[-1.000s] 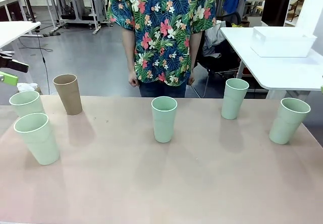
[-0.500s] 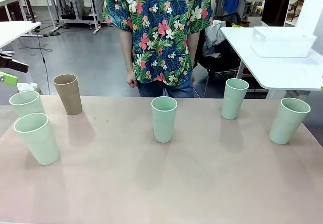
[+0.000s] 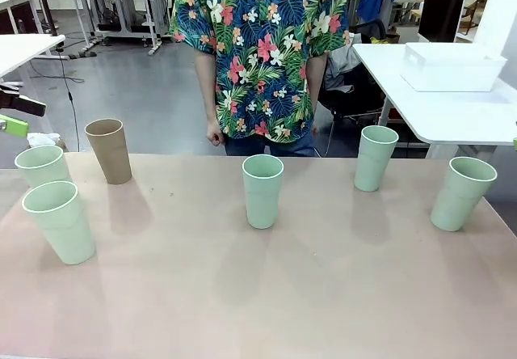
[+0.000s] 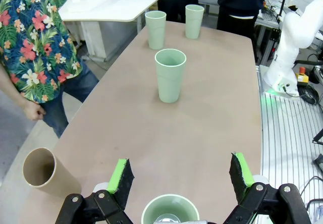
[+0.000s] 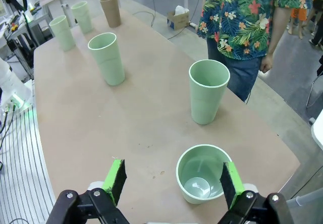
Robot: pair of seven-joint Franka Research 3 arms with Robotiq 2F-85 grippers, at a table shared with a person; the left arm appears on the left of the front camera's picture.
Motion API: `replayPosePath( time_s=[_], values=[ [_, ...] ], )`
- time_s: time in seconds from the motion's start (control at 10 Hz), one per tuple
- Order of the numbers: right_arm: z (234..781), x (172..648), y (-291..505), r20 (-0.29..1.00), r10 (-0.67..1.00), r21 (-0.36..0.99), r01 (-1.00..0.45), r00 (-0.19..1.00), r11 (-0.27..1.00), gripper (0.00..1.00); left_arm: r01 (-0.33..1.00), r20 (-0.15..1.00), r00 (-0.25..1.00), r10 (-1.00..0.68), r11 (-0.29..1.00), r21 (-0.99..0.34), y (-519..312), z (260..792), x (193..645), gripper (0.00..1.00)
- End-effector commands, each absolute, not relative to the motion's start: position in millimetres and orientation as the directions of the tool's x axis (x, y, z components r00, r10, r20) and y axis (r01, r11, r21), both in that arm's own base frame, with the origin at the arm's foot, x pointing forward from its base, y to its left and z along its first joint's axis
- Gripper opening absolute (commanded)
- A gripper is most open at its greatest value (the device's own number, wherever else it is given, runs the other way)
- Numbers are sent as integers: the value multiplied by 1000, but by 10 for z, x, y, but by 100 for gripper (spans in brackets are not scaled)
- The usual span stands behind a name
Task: Stack the cups and store them in the basket.
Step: Pick up two Reusable plastic cups , one in each hand.
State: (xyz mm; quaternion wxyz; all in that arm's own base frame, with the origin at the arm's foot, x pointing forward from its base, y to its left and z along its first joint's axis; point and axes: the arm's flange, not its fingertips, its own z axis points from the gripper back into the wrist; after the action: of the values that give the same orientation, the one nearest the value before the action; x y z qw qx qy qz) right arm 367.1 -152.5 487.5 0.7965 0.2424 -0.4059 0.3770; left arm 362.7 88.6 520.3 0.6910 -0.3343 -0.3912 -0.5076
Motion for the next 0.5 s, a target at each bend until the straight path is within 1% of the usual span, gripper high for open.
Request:
replayPosePath(
  time_s=[0.0, 0.4],
  values=[
    [4874, 3700, -1535, 846, 400, 59, -808, 353, 587, 100, 966, 887, 167, -431, 252, -59, 884, 5229, 3634, 100],
    [4874, 3700, -1535, 846, 400, 59, -808, 353, 587, 100, 966, 887, 167, -431, 252, -59, 884, 5229, 3634, 100]
  ],
)
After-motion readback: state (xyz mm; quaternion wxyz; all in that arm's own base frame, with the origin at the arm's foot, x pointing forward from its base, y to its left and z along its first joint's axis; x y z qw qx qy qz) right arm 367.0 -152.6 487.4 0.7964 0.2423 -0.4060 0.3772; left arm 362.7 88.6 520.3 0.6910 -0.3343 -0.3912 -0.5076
